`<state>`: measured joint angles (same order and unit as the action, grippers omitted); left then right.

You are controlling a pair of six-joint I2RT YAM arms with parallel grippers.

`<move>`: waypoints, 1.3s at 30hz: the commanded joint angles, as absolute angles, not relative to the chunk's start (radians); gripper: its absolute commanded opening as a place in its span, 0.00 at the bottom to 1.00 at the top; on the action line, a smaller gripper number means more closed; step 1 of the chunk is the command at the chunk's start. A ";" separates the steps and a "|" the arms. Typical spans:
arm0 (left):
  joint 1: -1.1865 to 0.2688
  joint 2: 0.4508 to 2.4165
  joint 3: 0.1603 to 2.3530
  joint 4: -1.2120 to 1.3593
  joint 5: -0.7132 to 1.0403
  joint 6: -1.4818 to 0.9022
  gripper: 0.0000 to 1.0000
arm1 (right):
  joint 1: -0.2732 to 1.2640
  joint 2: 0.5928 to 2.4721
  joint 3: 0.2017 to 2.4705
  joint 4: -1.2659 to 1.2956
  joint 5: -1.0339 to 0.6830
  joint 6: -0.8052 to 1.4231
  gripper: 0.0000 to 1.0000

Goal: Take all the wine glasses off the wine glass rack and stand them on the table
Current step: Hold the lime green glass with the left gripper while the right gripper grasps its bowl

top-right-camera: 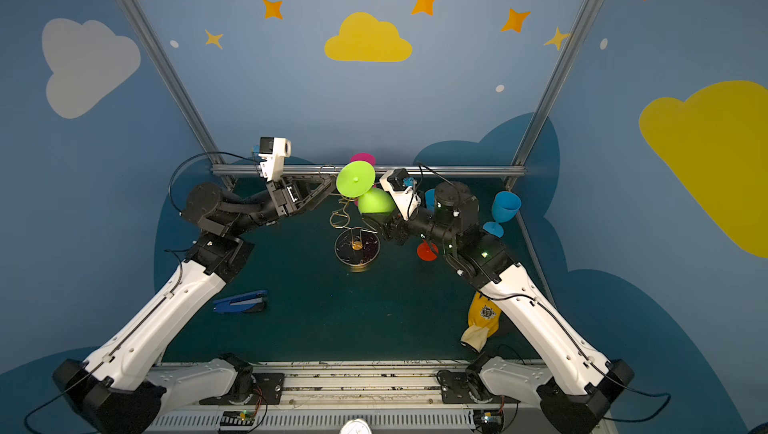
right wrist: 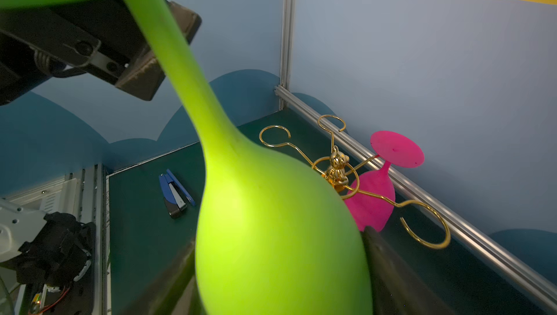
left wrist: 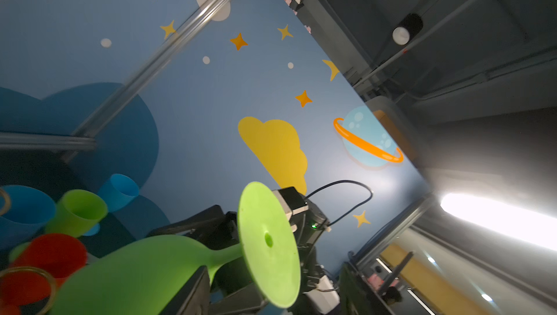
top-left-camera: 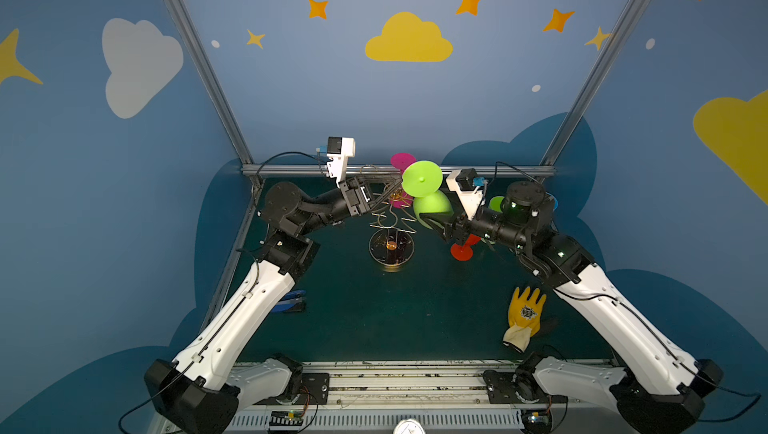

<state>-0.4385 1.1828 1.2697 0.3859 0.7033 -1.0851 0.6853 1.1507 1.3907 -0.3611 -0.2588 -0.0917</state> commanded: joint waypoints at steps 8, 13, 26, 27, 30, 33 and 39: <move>-0.471 1.119 1.246 0.161 0.446 -0.112 0.65 | 0.686 1.175 1.640 -0.844 -0.108 0.032 0.34; -0.523 1.107 1.161 0.280 0.325 0.206 0.64 | 0.686 1.214 1.697 -0.936 -0.098 0.048 0.32; -0.583 1.160 1.184 0.265 0.282 0.407 0.62 | 0.696 1.273 1.693 -0.926 -0.167 0.087 0.25; -0.589 1.163 1.182 0.265 0.283 0.413 0.62 | 0.698 1.276 1.691 -0.920 -0.174 0.091 0.25; -0.602 1.170 1.174 0.267 0.288 0.425 0.62 | 0.701 1.286 1.690 -0.906 -0.197 0.100 0.24; -0.611 1.173 1.172 0.263 0.283 0.439 0.62 | 0.707 1.299 1.696 -0.908 -0.206 0.100 0.24; -0.614 1.179 1.180 0.275 0.265 0.448 0.58 | 0.729 1.318 1.701 -0.913 -0.218 0.107 0.23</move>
<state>-0.6117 1.1763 1.1595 0.2623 0.2783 0.4316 0.7166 1.3140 1.6852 -0.9318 -0.1967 0.0975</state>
